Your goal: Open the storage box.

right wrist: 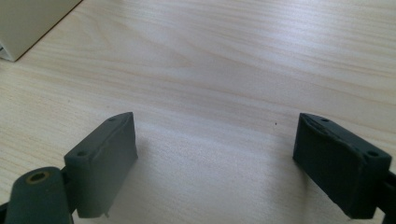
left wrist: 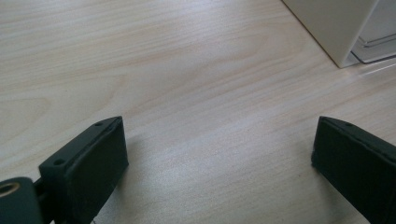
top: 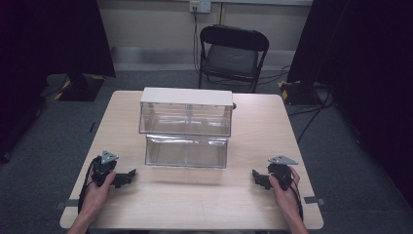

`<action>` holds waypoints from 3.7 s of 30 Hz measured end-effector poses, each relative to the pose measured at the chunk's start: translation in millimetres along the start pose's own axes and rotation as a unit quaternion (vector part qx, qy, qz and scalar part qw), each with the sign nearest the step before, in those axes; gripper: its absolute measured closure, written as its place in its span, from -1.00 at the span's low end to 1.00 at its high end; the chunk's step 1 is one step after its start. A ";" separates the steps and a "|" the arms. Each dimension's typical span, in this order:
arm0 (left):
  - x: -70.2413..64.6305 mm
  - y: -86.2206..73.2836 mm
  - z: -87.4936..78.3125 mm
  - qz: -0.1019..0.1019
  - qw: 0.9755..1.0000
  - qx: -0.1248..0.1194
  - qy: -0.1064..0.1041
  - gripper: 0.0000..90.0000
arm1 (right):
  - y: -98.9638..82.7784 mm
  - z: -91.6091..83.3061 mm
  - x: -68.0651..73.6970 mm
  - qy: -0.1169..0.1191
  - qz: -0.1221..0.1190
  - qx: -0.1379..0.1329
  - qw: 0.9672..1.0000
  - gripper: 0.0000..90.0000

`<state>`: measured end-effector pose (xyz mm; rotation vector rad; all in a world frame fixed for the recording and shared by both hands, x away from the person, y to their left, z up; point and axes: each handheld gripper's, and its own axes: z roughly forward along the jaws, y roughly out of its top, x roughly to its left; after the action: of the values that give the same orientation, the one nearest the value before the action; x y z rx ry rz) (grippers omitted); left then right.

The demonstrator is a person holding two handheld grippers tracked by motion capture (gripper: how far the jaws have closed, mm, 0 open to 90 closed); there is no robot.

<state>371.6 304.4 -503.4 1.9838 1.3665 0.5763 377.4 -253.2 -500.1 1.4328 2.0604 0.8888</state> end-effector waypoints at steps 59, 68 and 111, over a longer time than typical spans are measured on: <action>0.0 0.1 0.2 -0.001 1.000 0.000 0.000 -0.94 | 29.3 -27.1 56.2 0.101 -0.053 -0.035 0.993 -0.67; 0.2 0.2 0.3 0.000 1.000 0.000 0.000 -0.94 | 33.2 -20.7 79.0 0.124 -0.071 -0.031 0.989 -0.68; 0.2 0.2 0.2 0.000 1.000 0.000 0.000 -0.94 | 56.8 15.5 113.0 0.168 -0.069 -0.035 0.983 -0.73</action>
<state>372.0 304.5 -503.5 1.9839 1.3670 0.5768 385.6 -129.5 -470.8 1.1496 2.3103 1.1978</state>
